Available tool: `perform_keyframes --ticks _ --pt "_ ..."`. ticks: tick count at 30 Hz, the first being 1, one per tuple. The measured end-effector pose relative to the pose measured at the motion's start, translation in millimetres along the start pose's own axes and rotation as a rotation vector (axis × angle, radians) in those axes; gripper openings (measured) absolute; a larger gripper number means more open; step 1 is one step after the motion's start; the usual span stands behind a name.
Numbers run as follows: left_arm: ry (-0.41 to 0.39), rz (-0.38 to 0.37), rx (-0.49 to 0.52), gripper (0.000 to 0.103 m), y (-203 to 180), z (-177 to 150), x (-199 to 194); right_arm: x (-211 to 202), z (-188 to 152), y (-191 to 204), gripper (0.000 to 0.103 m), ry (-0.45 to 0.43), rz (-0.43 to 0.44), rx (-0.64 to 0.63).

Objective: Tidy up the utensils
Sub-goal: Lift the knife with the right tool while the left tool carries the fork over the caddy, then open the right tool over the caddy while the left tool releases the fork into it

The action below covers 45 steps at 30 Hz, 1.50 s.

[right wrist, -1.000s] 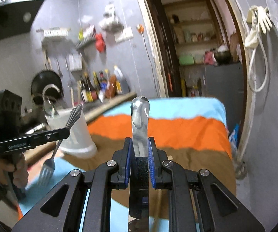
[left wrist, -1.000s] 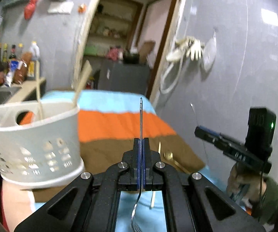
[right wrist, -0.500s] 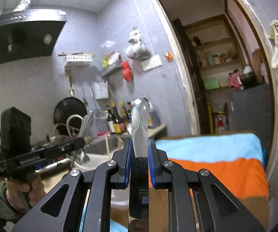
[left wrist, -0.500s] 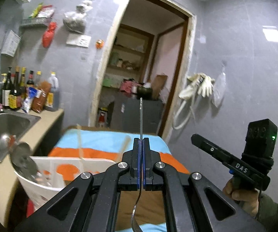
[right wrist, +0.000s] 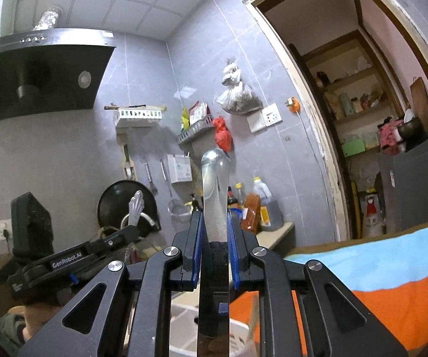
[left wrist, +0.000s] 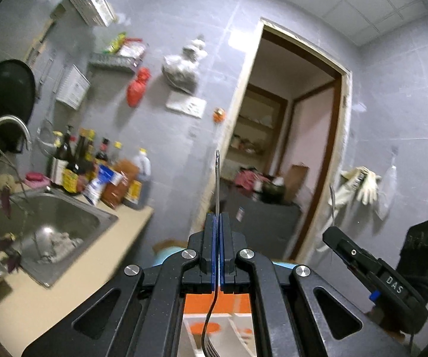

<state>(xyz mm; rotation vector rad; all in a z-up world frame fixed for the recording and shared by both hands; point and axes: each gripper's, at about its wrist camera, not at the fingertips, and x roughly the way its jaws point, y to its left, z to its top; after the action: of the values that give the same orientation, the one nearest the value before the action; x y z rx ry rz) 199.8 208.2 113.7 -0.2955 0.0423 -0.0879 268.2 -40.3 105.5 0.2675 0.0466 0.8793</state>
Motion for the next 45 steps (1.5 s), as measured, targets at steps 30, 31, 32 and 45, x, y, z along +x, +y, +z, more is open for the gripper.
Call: perform_keyframes --ticks 30,31,32,45 --pt "-0.150 0.154 0.093 0.000 21 -64 0 16 -44 20 0.014 -0.060 -0.038 -0.164" --pt "-0.143 0.152 0.092 0.000 21 -64 0 15 -44 20 0.014 -0.057 -0.043 -0.166" --pt "-0.136 0.149 0.091 0.000 20 -65 0 16 -44 20 0.014 -0.053 -0.046 -0.168" --pt "-0.051 0.061 0.063 0.009 16 -64 -7 10 -43 16 0.018 -0.026 -0.042 -0.136"
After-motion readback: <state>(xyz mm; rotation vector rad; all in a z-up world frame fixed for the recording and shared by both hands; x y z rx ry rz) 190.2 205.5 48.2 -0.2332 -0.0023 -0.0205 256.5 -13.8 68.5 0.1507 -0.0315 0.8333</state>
